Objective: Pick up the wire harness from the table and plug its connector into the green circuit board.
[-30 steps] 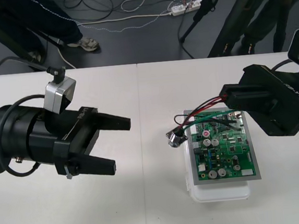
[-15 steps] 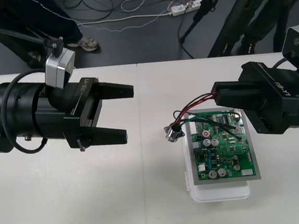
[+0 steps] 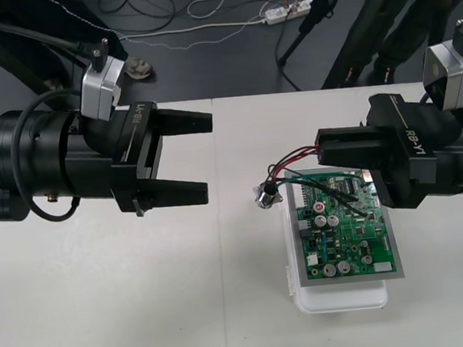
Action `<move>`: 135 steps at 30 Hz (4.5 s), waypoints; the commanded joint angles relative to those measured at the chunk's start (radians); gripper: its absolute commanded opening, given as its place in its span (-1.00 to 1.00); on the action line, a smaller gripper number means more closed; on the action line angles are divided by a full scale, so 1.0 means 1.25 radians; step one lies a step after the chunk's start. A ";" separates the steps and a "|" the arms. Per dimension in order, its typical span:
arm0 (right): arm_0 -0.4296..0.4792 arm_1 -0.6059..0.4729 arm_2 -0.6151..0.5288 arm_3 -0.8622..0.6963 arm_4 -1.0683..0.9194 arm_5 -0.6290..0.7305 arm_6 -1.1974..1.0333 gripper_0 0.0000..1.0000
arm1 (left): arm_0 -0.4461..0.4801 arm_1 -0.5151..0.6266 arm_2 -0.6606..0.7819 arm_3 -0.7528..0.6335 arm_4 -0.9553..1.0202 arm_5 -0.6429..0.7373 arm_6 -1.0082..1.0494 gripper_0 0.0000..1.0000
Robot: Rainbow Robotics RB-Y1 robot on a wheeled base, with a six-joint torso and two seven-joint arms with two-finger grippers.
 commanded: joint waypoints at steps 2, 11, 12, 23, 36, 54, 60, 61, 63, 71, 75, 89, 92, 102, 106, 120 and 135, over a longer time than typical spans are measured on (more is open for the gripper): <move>0.008 -0.027 -0.005 -0.066 0.035 0.057 0.039 -1.00 | -0.044 -0.039 -0.009 -0.021 -0.015 0.044 0.074 1.00; 0.017 -0.003 0.005 -0.112 0.097 0.087 0.065 -1.00 | -0.050 -0.101 -0.018 -0.018 -0.058 0.046 0.100 1.00; 0.015 -0.001 0.005 -0.116 0.102 0.086 0.070 -1.00 | -0.049 -0.109 -0.018 -0.018 -0.062 0.046 0.102 1.00; 0.017 0.005 0.011 -0.136 0.130 0.086 0.097 -1.00 | -0.064 -0.161 -0.020 -0.018 -0.096 0.013 0.103 1.00; 0.015 0.034 0.027 -0.138 0.136 0.091 0.117 -1.00 | -0.087 -0.171 -0.020 -0.018 -0.094 -0.059 0.060 1.00; 0.019 0.066 0.035 -0.138 0.129 0.097 0.139 -1.00 | -0.085 -0.186 -0.040 -0.018 -0.131 -0.090 -0.033 1.00; 0.019 0.069 0.039 -0.138 0.126 0.097 0.140 -1.00 | -0.085 -0.190 -0.042 -0.018 -0.139 -0.090 -0.069 1.00; 0.019 0.073 0.039 -0.136 0.126 0.097 0.140 -1.00 | -0.085 -0.190 -0.042 -0.018 -0.139 -0.090 -0.078 1.00; 0.019 0.074 0.039 -0.136 0.126 0.097 0.140 -1.00 | -0.085 -0.190 -0.042 -0.018 -0.138 -0.090 -0.096 1.00; 0.019 0.079 0.041 -0.136 0.119 0.097 0.141 -1.00 | -0.085 -0.190 -0.050 -0.018 -0.123 -0.090 -0.110 1.00; 0.019 0.079 0.041 -0.138 0.118 0.097 0.140 -1.00 | -0.085 -0.190 -0.051 -0.018 -0.117 -0.090 -0.115 1.00; 0.021 0.078 0.041 -0.138 0.116 0.097 0.141 -1.00 | -0.086 -0.192 -0.057 -0.018 -0.093 -0.090 -0.123 1.00; 0.021 0.079 0.040 -0.136 0.118 0.097 0.141 -1.00 | -0.086 -0.190 -0.058 -0.018 -0.093 -0.090 -0.124 0.99; 0.021 0.080 0.041 -0.136 0.116 0.097 0.140 -1.00 | -0.086 -0.199 -0.058 -0.018 -0.090 -0.089 -0.129 -1.00; 0.023 0.080 0.041 -0.136 0.116 0.097 0.141 -1.00 | -0.086 -0.199 -0.058 -0.018 -0.090 -0.088 -0.129 -1.00; 0.024 0.080 0.041 -0.136 0.114 0.097 0.141 -1.00 | -0.085 -0.200 -0.058 -0.018 -0.080 -0.089 -0.140 -1.00; 0.028 0.080 0.040 -0.136 0.108 0.095 0.141 0.91 | -0.082 -0.199 -0.057 -0.018 -0.073 -0.089 -0.154 -1.00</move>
